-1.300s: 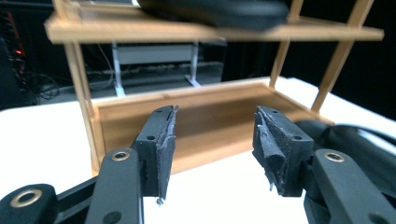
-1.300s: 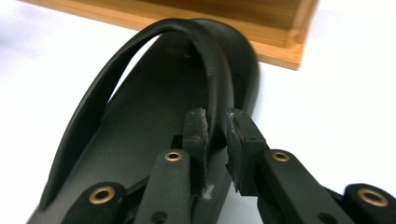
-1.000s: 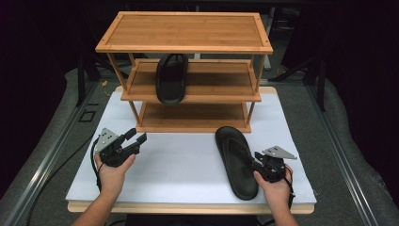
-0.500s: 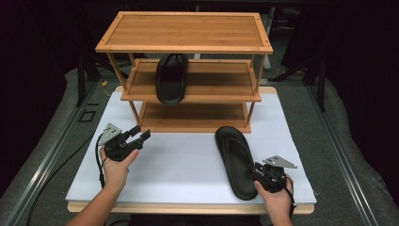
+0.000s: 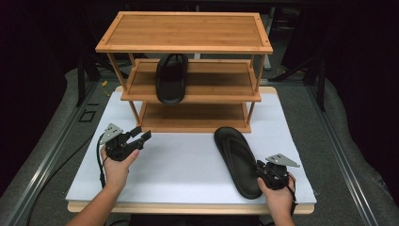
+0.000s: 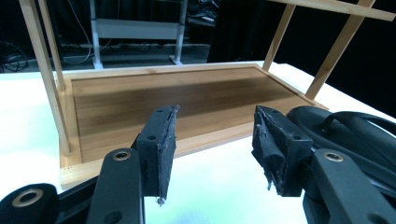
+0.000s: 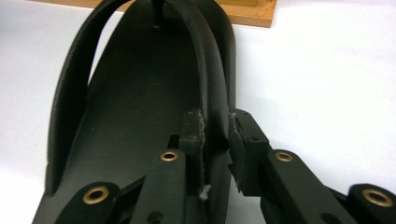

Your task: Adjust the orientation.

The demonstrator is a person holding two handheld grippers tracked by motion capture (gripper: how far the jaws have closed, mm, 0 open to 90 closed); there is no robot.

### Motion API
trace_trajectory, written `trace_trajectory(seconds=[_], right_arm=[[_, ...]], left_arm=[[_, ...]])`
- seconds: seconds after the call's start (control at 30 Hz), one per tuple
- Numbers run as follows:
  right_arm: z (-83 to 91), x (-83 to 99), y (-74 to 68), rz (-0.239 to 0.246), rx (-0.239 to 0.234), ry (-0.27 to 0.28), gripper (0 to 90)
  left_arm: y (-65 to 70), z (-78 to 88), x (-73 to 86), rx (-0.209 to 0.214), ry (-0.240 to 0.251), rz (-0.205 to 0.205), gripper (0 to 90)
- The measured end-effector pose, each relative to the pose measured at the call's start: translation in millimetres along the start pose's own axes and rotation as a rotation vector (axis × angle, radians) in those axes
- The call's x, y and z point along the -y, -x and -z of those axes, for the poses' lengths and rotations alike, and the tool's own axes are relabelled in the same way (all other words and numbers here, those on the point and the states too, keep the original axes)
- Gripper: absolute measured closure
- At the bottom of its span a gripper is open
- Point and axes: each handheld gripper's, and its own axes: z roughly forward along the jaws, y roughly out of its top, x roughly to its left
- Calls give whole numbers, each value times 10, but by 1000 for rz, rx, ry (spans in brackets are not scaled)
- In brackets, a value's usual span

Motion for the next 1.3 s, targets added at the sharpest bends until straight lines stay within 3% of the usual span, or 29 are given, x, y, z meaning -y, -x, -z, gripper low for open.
trace_trajectory(seconds=[0.23,0.4,0.7,0.83,0.87,1.3], right_arm=[[-57,-66,-40,63,7,-6,805],[-53,-95,-80,120,46,-18,827],[28,-112,-72,107,36,-3,844],[76,-120,-81,97,5,40,844],[97,-127,-93,99,20,46,844],[291,-192,-178,81,-19,167,843]], left_arm=[[-16,10,17,-9,-15,5,487],[-37,42,19,-18,-9,8,487],[-58,65,19,-26,-5,17,488],[-67,71,20,-28,-2,16,488],[-71,74,20,-29,-4,15,488],[-115,124,33,-47,-1,26,488]])
